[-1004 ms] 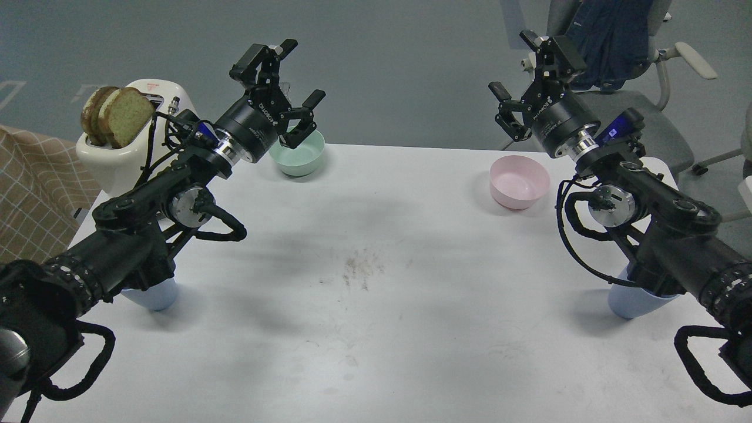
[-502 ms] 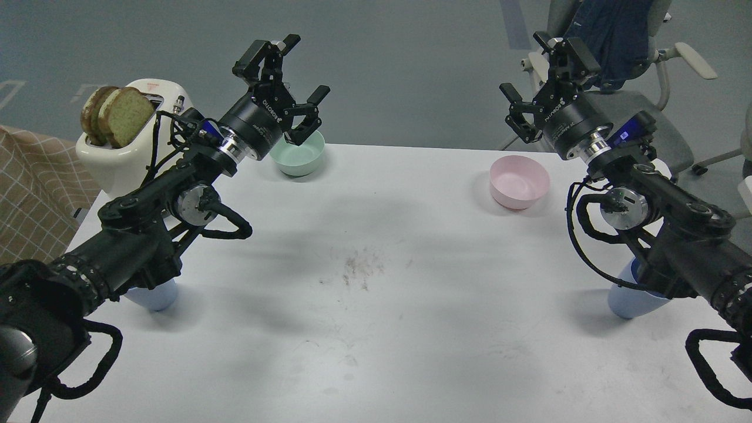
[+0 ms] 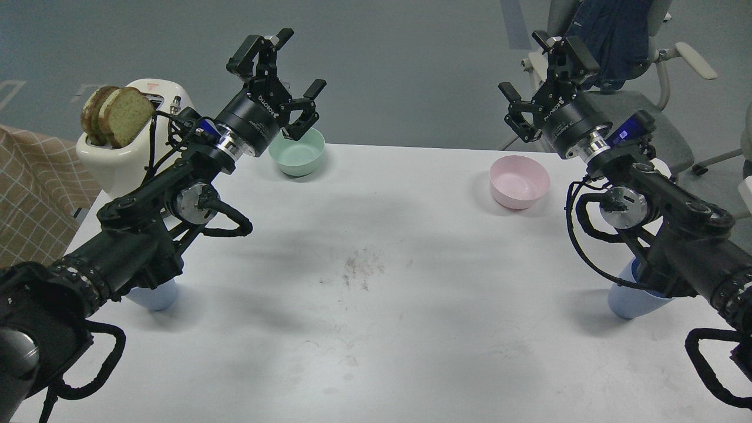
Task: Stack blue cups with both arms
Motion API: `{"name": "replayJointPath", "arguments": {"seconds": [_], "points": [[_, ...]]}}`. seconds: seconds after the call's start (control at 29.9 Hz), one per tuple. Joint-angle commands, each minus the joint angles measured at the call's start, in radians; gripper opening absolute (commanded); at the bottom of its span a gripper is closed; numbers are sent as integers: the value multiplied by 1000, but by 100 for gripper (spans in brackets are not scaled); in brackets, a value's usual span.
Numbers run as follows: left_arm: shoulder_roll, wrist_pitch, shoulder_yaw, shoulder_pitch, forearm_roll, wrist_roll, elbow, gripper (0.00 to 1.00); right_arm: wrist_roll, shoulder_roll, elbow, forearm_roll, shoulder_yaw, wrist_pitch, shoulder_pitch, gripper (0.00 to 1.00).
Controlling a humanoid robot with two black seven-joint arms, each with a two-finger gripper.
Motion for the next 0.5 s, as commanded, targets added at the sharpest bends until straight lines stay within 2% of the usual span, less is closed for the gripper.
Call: {"name": "replayJointPath", "arguments": {"seconds": [0.0,0.23,0.37,0.47], "points": [[-9,0,0,0,0,0,-2,98,0,-5,2,0,0,0,-2,100],[20,2,9,-15,19,0,-8,98,0,-10,2,0,0,1,-2,100],[116,0,17,-57,72,0,-51,98,0,-9,-3,-3,-5,1,-3,100],[214,0,17,-95,155,0,-128,98,0,-12,-9,-6,-8,0,-5,100]]}}
